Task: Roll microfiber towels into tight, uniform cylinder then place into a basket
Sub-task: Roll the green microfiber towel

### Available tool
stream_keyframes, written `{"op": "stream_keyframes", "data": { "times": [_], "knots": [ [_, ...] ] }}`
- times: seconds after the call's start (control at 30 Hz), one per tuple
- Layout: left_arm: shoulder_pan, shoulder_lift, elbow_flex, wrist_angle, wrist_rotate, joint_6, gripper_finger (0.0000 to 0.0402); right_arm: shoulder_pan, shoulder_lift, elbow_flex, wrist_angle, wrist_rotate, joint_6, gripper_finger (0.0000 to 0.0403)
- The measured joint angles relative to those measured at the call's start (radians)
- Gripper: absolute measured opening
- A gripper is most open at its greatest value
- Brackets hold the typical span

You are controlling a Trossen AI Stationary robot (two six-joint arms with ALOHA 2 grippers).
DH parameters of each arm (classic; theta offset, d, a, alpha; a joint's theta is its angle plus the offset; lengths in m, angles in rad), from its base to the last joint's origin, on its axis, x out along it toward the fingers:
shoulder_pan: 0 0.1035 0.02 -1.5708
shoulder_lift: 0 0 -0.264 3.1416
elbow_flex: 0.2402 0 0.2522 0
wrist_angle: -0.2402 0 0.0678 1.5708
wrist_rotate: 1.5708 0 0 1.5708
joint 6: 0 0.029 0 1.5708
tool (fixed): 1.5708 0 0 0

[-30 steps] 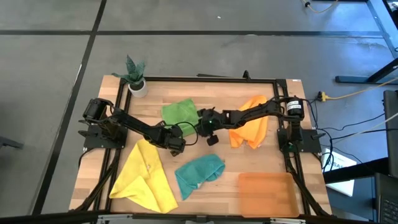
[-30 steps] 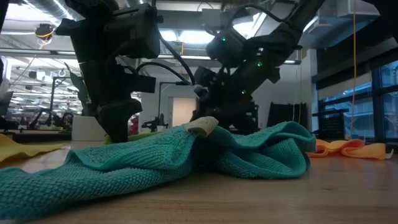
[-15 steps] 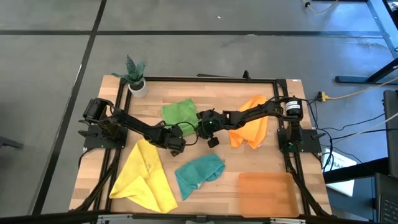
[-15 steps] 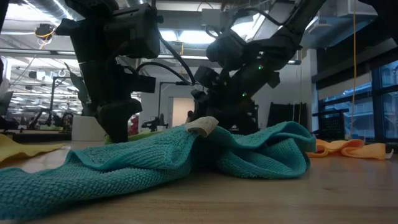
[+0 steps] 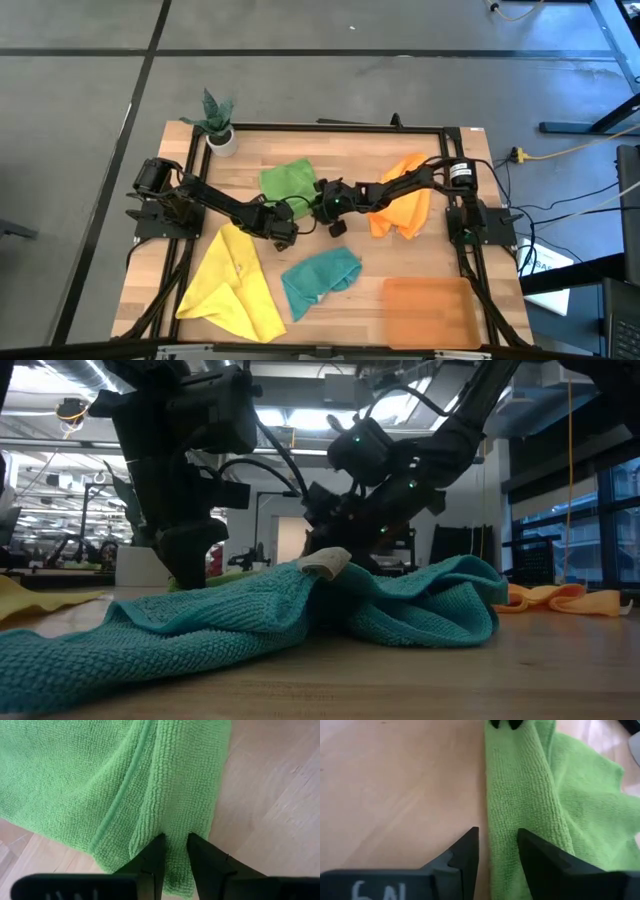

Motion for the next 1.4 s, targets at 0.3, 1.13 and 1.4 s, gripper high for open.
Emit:
{"op": "stream_keyframes", "data": {
  "times": [0.3,1.13,1.4],
  "knots": [
    [0.000,0.000,0.000,0.000,0.000,0.000,0.0080,0.002,0.015,0.000,0.031,0.062,0.006,0.0133],
    [-0.008,-0.061,-0.003,-0.020,0.041,0.072,0.0080,-0.003,0.019,0.080,-0.151,0.070,0.059,0.0006],
    [-0.085,-0.149,-0.002,-0.039,0.019,0.091,0.0080,-0.004,0.020,0.171,-0.330,0.061,0.145,0.0002]
  ]
}}
